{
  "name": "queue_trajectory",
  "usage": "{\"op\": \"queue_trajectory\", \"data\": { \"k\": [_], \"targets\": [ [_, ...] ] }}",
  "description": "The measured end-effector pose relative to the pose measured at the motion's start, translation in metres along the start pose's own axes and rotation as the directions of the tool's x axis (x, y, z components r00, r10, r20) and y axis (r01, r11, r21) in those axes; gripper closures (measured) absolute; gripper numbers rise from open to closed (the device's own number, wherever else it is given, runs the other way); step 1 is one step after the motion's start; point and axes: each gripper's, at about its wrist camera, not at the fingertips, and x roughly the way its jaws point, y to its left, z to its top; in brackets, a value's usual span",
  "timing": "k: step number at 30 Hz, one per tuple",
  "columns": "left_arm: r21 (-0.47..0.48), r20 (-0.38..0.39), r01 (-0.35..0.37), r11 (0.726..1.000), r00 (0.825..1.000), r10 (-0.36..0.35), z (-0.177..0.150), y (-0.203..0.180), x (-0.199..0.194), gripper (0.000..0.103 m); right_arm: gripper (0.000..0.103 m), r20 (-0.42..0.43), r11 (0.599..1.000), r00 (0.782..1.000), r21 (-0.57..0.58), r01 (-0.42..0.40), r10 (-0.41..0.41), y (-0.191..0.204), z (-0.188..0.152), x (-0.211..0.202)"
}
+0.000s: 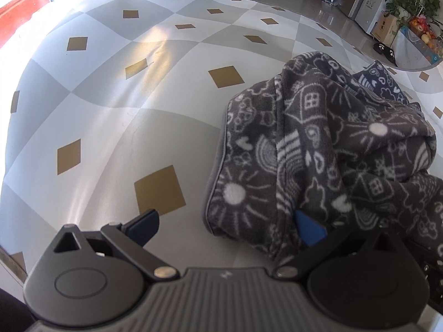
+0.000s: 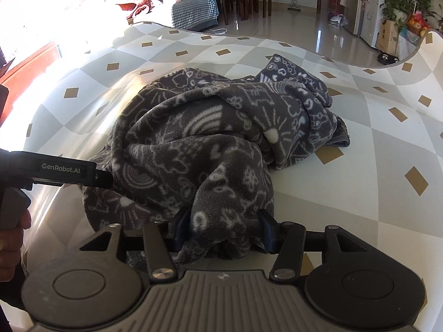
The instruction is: Fold clothes
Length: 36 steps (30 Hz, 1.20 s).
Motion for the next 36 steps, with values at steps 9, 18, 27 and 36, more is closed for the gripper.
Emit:
{"op": "queue_trajectory", "data": {
  "k": [9,18,27,36],
  "targets": [
    [-0.077,0.091,-0.013,0.997,0.996,0.020,0.006,0.012,-0.017,0.000,0.042,0.154,0.999,0.988,-0.037,0.038,-0.031,0.015,0.007,-0.028],
    [-0.140,0.111,-0.034,0.990,0.993,0.049,0.012,0.021,-0.018,0.000,0.039,0.152,0.985,0.978,-0.118,-0.127,0.144,0.049,0.002,-0.028],
    [-0.168,0.080,-0.083,0.982,0.992,0.098,0.011,0.031,-0.014,0.000,0.036,0.094,0.925,0.967,-0.326,-0.194,0.236,0.103,-0.016,-0.005],
    [-0.186,0.065,-0.101,0.977,0.991,0.115,0.012,0.041,-0.012,0.000,0.034,0.054,0.887,0.979,-0.434,-0.155,0.198,0.127,-0.022,0.024]
  ]
}}
